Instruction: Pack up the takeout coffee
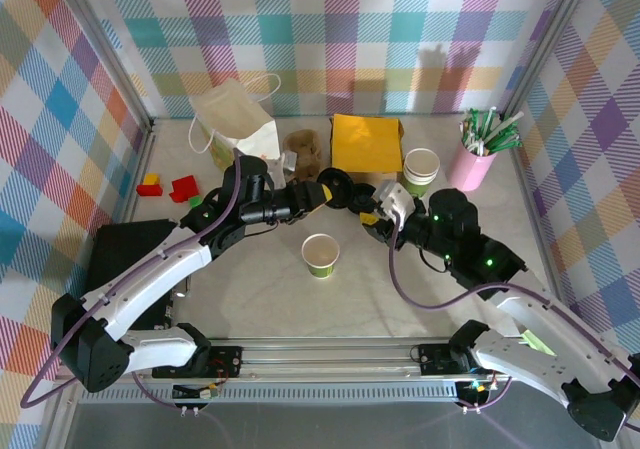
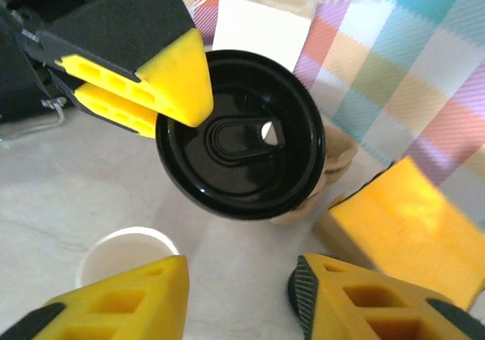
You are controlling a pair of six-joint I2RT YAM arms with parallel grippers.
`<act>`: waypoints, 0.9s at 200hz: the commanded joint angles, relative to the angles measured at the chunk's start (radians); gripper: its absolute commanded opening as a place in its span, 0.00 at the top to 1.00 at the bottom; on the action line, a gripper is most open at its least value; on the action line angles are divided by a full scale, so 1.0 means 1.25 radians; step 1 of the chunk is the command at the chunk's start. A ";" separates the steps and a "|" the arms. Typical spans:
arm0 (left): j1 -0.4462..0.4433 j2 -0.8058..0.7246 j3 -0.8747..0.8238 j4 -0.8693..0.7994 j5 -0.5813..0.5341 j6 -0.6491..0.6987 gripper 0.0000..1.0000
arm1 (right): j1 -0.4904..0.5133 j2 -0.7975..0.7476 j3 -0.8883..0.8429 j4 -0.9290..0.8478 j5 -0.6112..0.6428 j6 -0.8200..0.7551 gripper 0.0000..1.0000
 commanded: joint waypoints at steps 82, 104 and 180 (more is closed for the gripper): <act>0.002 -0.043 -0.051 0.034 0.040 -0.099 0.80 | 0.027 0.014 -0.113 0.257 -0.013 -0.402 0.46; 0.002 -0.040 -0.061 0.051 0.047 -0.129 0.81 | 0.042 0.045 -0.112 0.264 0.002 -0.444 0.47; 0.002 -0.059 -0.072 0.020 0.004 -0.164 0.83 | 0.076 0.146 -0.086 0.327 0.104 -0.490 0.57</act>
